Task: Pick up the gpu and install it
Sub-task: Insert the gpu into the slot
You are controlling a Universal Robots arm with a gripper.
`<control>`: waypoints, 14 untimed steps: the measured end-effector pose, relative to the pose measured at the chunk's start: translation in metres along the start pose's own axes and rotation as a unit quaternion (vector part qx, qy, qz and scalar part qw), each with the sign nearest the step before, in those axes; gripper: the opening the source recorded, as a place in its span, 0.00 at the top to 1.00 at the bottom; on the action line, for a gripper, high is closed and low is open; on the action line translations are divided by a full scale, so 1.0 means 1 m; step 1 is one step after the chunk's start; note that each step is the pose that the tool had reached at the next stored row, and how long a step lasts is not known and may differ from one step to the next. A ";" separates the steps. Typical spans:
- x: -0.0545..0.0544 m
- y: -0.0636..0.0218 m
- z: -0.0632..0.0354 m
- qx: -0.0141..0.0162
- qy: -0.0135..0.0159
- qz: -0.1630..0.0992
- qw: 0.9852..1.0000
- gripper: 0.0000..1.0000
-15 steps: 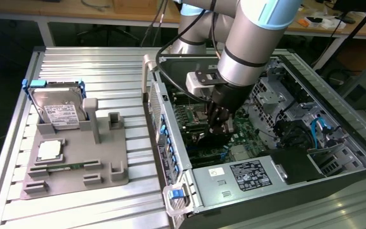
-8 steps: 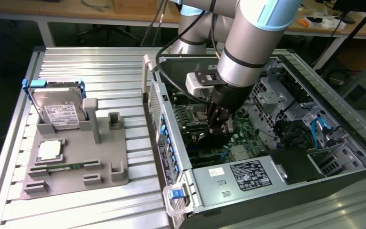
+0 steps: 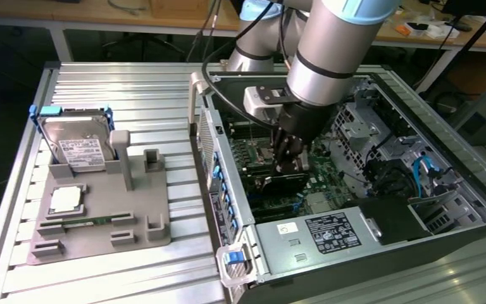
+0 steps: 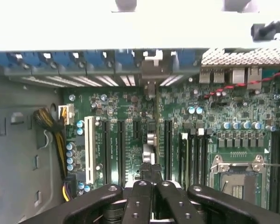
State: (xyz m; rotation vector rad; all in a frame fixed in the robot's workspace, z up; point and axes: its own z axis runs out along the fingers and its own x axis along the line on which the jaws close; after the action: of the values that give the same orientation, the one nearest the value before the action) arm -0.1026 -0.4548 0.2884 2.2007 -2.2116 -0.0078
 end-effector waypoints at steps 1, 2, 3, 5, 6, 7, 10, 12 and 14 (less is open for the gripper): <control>0.000 0.0022 -0.0010 0.000 0.000 0.000 1.000 0.89; 0.000 0.0042 -0.0019 0.000 0.000 0.000 1.000 0.89; 0.000 0.0062 -0.0027 0.000 0.000 0.000 1.000 0.89; 0.000 0.0102 -0.0043 0.000 0.000 0.000 1.000 0.89; 0.000 0.0118 -0.0048 0.000 0.000 0.000 1.000 0.89; 0.000 0.0145 -0.0052 0.000 0.000 0.001 1.000 0.89; 0.000 0.0234 -0.0064 0.000 0.000 0.001 1.000 0.89; 0.000 0.0288 -0.0068 0.000 0.000 0.001 1.000 0.89; 0.000 0.0292 -0.0069 0.000 0.000 0.001 1.000 0.89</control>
State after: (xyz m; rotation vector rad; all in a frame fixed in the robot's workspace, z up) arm -0.1316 -0.4542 0.2958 2.1984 -2.2140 -0.0077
